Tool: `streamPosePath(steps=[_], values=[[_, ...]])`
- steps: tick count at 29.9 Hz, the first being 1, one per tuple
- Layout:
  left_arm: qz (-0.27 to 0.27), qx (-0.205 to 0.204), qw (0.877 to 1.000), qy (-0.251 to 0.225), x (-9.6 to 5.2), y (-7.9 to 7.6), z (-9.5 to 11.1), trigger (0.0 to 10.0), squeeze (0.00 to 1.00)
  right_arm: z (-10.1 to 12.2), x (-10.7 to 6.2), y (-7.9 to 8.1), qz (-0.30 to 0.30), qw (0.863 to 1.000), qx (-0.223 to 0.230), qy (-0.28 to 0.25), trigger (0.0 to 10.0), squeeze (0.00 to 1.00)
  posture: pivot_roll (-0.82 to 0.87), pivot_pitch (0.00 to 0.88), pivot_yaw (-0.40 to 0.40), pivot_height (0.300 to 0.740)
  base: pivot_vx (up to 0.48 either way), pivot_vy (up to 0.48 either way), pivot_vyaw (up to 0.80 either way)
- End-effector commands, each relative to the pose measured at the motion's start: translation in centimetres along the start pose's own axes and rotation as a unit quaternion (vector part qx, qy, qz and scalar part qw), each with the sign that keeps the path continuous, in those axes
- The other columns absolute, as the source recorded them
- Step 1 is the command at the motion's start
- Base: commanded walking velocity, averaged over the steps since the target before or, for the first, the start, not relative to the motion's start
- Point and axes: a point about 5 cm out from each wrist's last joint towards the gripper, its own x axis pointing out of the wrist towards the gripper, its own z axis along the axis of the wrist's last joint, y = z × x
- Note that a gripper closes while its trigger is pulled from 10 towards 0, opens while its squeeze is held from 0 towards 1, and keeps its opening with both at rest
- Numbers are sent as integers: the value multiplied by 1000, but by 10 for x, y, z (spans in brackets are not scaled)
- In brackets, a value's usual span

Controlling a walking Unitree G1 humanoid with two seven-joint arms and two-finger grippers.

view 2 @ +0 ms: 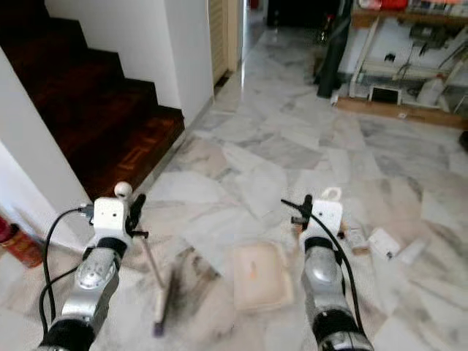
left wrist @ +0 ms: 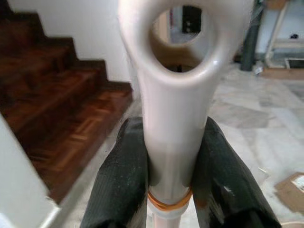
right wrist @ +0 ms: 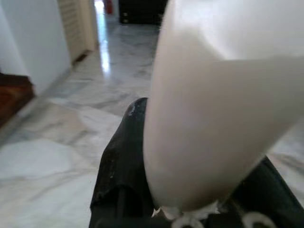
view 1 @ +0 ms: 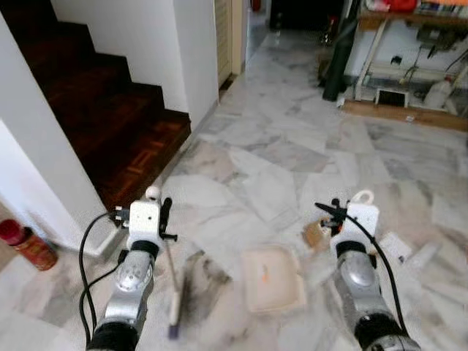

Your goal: Sweep floor

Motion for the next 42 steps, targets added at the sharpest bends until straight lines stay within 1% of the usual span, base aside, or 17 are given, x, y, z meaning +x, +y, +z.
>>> streamPosePath(steps=[1,28,34,36,42], values=[[7,12,1000,-23,5,7,10,10000,0,11,4,8,7,1000,13,-22,10000,0,-36,0,-32,740,326,0,0],[5,11,1000,-22,5,6,10,10000,0,10,4,8,5,1000,15,-19,10000,0,-34,0,-34,740,330,0,0],[6,12,1000,-23,5,6,10,10000,0,8,4,9,7,1000,19,-10,10000,0,-33,0,-34,740,330,0,0],[6,12,1000,-22,4,6,10,10000,0,8,3,9,8,1000,19,-12,10000,0,-33,0,-33,740,326,0,-800],[4,12,1000,-22,5,5,10,10000,0,8,3,9,6,1000,17,-14,10000,0,-32,0,-33,740,328,0,0]])
